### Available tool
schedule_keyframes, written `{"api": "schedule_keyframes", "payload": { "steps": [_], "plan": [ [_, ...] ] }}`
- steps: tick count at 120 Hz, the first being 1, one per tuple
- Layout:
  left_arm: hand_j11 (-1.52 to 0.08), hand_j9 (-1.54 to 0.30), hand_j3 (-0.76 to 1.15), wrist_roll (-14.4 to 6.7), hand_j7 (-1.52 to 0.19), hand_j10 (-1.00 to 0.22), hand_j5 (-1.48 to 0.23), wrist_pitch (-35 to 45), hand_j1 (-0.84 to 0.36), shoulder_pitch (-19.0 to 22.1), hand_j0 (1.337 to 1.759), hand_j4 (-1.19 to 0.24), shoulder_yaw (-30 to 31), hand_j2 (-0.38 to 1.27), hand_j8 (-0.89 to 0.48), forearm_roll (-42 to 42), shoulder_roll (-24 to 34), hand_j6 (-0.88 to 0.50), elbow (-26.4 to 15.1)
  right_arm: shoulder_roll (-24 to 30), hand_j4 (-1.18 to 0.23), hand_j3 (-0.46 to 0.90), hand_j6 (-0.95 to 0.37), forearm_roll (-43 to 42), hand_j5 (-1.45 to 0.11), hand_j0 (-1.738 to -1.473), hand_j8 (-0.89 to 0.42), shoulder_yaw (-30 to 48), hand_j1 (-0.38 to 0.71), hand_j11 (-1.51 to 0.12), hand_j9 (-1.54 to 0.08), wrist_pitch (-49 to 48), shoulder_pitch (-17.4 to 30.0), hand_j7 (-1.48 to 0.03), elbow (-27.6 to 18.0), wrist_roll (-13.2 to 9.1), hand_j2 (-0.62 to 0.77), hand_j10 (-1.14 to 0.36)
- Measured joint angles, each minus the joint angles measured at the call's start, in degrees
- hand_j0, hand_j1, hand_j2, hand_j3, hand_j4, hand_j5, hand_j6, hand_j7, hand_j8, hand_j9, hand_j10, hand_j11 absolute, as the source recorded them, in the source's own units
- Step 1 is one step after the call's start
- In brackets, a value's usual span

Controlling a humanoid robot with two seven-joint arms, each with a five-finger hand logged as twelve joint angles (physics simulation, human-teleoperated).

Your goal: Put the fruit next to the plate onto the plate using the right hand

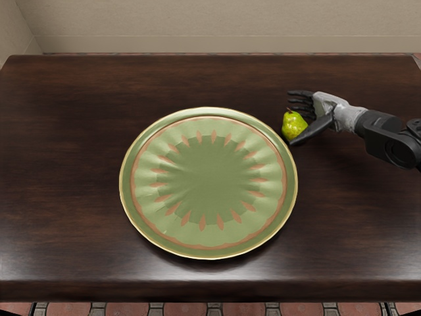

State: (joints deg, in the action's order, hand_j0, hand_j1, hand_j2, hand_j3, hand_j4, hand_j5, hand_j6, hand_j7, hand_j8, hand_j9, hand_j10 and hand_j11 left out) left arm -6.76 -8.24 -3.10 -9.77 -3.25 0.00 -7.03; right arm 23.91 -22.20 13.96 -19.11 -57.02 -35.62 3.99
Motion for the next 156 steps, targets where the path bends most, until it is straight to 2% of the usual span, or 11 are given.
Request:
{"api": "schedule_keyframes", "payload": {
  "steps": [60,93,115,127,131,133,142,156],
  "plan": [
    [0.0,0.0,0.0,0.0,0.0,0.0,0.0,0.01,0.35,0.01,1.658,0.0,0.0,0.0,0.0,0.0,0.0,0.0,0.0,-0.23,-0.25,0.0,-0.25,-1.26,-0.32,-1.658,-0.25,-0.17,-0.05,-0.32,-0.32,-1.11,0.15,-0.32,0.11,0.06,-0.05,-0.23],
    [0.0,0.0,0.0,0.0,0.0,0.0,0.0,0.0,0.35,0.01,1.658,0.0,0.0,0.0,0.0,0.0,0.0,0.0,0.0,-0.27,-0.39,0.0,-0.39,-2.37,-0.5,-1.658,-0.39,-0.15,0.12,-0.51,-0.5,-1.84,0.17,-0.51,0.14,0.11,-0.07,-0.37],
    [0.0,0.0,0.0,0.0,0.0,0.0,0.0,-0.01,0.35,0.02,1.658,0.0,0.0,0.0,0.0,0.0,0.0,0.0,0.0,-0.32,-0.44,0.0,-0.44,-3.27,-0.58,-1.658,-0.44,-0.11,0.19,-0.58,-0.58,-1.72,0.69,-0.57,0.95,0.83,-0.09,-0.44],
    [0.0,0.0,0.0,0.0,0.0,0.0,0.0,0.01,0.35,0.02,1.658,0.0,0.0,0.0,0.0,0.0,0.0,0.0,0.0,-0.34,-0.43,0.0,-0.45,-3.2,-0.63,-1.657,-0.41,0.08,0.24,-0.65,-0.64,-1.91,1.03,-0.59,1.49,1.18,0.0,-0.39],
    [0.0,0.0,0.0,0.0,0.0,0.0,0.0,0.01,0.35,-0.02,1.658,0.0,0.0,0.0,0.0,0.0,0.0,0.0,0.0,-0.35,-0.42,0.0,-0.45,-3.11,-0.64,-1.656,-0.4,-0.05,0.25,-0.67,-0.66,-1.94,1.13,-0.6,1.59,1.27,-0.01,-0.39],
    [0.0,0.0,0.0,0.0,0.0,0.0,0.0,0.0,0.35,0.01,1.658,0.0,0.0,0.0,0.0,0.0,0.0,0.0,0.0,-0.35,-0.42,0.0,-0.46,-3.05,-0.65,-1.656,-0.4,-0.12,0.25,-0.69,-0.67,-1.94,1.17,-0.6,1.63,1.3,0.03,-0.39],
    [0.0,0.0,0.0,0.0,0.0,0.0,0.0,0.0,0.35,-0.02,1.658,0.0,0.0,0.0,0.0,0.0,0.0,0.0,0.0,-0.36,-0.41,0.0,-0.46,-2.87,-0.67,-1.654,-0.39,-0.36,0.21,-0.73,-0.7,-1.96,1.31,-0.6,1.73,1.41,-0.08,-0.36],
    [0.0,0.0,0.0,0.0,0.0,0.0,0.0,-0.01,0.35,0.02,1.658,0.0,0.0,0.0,0.0,0.0,0.0,0.0,0.0,-0.37,-0.4,0.0,-0.45,-2.79,-0.69,-1.653,-0.37,-0.59,0.19,-0.77,-0.72,-1.97,1.39,-0.6,1.79,1.49,-0.14,-0.34]
  ]
}}
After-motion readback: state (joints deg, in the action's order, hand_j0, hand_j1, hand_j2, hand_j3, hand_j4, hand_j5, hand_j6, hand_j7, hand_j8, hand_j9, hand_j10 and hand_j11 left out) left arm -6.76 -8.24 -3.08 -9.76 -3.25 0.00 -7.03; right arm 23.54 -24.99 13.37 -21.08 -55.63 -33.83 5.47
